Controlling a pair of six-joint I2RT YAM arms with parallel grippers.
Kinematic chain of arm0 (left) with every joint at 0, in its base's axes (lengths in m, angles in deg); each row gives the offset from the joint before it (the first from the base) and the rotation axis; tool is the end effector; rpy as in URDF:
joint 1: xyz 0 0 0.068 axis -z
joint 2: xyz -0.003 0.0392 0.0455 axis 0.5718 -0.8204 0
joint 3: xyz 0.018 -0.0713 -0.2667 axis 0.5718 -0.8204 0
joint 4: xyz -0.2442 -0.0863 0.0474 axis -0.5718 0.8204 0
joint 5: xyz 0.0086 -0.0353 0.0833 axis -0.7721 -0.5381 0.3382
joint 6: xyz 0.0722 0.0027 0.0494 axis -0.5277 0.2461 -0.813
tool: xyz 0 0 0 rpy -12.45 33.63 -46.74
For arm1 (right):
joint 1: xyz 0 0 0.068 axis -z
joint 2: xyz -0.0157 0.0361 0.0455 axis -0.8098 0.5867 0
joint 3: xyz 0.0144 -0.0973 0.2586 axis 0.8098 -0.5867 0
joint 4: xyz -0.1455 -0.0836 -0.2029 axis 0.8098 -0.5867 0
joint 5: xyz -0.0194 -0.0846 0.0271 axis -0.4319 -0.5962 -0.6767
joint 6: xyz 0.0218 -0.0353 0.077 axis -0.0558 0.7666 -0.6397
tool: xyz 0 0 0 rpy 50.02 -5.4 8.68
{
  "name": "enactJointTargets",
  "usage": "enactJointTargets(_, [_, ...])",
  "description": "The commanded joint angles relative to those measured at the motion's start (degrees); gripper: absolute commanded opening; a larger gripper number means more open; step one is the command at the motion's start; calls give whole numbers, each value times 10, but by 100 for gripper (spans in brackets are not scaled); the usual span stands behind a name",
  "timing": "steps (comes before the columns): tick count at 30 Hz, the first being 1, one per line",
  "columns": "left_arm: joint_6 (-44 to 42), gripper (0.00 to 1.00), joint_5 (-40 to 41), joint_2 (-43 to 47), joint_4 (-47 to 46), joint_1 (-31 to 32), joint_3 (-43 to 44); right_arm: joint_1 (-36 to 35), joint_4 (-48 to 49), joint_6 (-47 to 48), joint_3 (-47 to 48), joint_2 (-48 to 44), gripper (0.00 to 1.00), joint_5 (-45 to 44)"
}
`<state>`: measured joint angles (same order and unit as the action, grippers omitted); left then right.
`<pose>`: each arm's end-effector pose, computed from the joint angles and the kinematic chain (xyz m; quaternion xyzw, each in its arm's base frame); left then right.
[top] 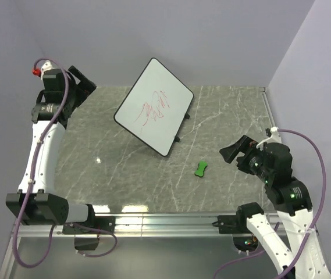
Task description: Erase the whiteboard
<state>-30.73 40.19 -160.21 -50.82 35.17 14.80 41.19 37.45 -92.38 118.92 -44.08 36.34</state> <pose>0.3237 0.0118 0.4140 -0.3401 0.7665 -0.1255 0.5302 0.1246 0.0378 0.3311 0.1532 0.8377 0.2679 0.4506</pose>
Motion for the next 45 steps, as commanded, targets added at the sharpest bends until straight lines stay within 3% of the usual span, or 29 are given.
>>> enactJointTargets(1, [90,99,-220,-52,75,-49,9,-5,7,-2,28,31,94,-19])
enactJointTargets(4, [124,99,-330,-81,31,-69,-51,-4,15,5,30,61,94,-36])
enactJointTargets(8, [94,99,-209,10,-83,-21,-103,-5,7,8,37,129,94,-20])
enactJointTargets(11, [108,99,-204,100,-219,-18,-225,-11,8,-9,31,204,92,4])
enactJointTargets(12, [104,99,-210,108,-224,-18,-238,-16,7,-14,25,227,92,9])
enactJointTargets(16, [84,99,-221,81,-149,-14,-229,-40,3,-30,17,385,87,47])
enactJointTargets(21, [16,99,-106,94,-66,22,-196,-77,48,-48,21,489,84,56])
enactJointTargets(30, [-20,98,-110,100,-65,59,-194,-104,48,-57,97,638,69,32])
enactJointTargets(38, [-48,98,-75,99,-51,81,-178,-107,24,-57,112,679,64,-3])
enactJointTargets(45, [-55,98,-73,88,-54,93,-174,-107,-27,-47,152,620,65,-31])
